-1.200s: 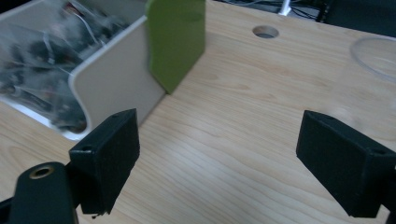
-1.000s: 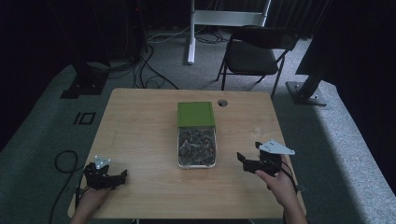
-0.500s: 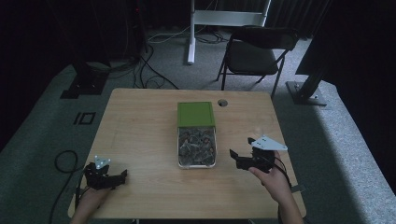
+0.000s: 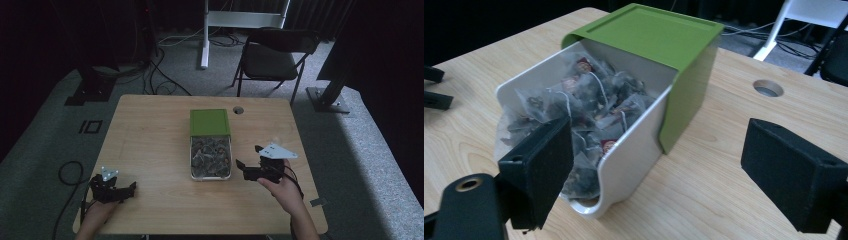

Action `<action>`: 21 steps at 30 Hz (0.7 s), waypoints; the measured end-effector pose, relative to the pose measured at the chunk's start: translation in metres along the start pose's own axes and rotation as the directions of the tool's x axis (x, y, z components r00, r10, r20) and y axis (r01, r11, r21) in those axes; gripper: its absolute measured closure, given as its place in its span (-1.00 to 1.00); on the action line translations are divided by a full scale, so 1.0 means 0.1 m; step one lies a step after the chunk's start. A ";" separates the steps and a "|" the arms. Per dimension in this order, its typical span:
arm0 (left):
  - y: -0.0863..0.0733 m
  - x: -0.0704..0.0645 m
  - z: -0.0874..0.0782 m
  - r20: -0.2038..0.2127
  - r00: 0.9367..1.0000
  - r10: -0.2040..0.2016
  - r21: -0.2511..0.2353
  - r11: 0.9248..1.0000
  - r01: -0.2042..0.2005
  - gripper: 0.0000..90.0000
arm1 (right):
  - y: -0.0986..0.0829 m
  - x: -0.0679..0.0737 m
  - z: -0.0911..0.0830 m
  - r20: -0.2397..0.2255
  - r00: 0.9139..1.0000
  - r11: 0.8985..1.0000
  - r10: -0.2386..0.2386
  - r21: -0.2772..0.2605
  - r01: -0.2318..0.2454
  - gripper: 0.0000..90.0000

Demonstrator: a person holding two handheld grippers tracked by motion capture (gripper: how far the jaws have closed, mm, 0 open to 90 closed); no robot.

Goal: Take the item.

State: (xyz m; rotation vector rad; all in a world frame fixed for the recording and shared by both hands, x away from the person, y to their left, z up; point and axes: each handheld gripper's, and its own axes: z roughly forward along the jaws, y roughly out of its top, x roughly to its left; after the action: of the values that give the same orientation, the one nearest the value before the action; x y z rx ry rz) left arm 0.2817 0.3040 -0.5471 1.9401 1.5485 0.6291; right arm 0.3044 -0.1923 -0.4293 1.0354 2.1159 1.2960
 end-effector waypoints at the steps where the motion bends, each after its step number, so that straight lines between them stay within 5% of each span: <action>1: 0.00 0.00 0.00 0.000 1.000 0.000 0.000 1.000 0.000 -0.96 | 0.01 0.01 0.01 -0.003 1.000 1.000 0.000 -0.001 0.000 -0.70; 21: 0.00 0.00 0.00 -0.001 1.000 0.000 0.000 1.000 0.000 -0.96 | 0.05 0.27 0.26 -0.088 0.995 0.999 -0.035 0.016 0.037 -0.70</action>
State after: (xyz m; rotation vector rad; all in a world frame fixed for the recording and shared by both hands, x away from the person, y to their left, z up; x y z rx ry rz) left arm 0.2817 0.3040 -0.5471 1.9402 1.5483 0.6300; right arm 0.3073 -0.1554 -0.4363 0.9591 2.2050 1.3303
